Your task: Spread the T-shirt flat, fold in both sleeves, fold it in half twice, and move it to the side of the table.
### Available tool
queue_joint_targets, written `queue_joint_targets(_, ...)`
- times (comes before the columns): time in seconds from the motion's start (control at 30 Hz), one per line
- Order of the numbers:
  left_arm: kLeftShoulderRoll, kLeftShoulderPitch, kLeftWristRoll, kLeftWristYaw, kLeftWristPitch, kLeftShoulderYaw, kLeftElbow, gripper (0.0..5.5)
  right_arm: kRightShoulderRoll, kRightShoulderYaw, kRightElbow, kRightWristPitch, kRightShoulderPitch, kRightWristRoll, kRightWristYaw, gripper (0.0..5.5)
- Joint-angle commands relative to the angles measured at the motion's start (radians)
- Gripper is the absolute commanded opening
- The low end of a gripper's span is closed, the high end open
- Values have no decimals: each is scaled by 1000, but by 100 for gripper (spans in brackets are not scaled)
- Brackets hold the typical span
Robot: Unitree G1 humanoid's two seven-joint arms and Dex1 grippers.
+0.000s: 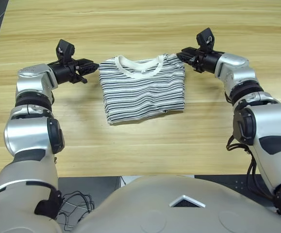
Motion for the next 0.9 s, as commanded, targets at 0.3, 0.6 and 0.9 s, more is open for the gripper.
queue_joint_targets(0.3,-14,57,-148,-166,-7,99,-336,147,7,-74,-64,-124,-14,41,122,139)
queue_joint_targets(0.6,46,488,-174,-174,162,-43,-1144,147,-83,126,-117,-287,97,-137,301,139)
queue_joint_targets(0.9,183,678,73,-197,-12,-254,-1185,147,-55,217,-104,-311,154,-211,265,139)
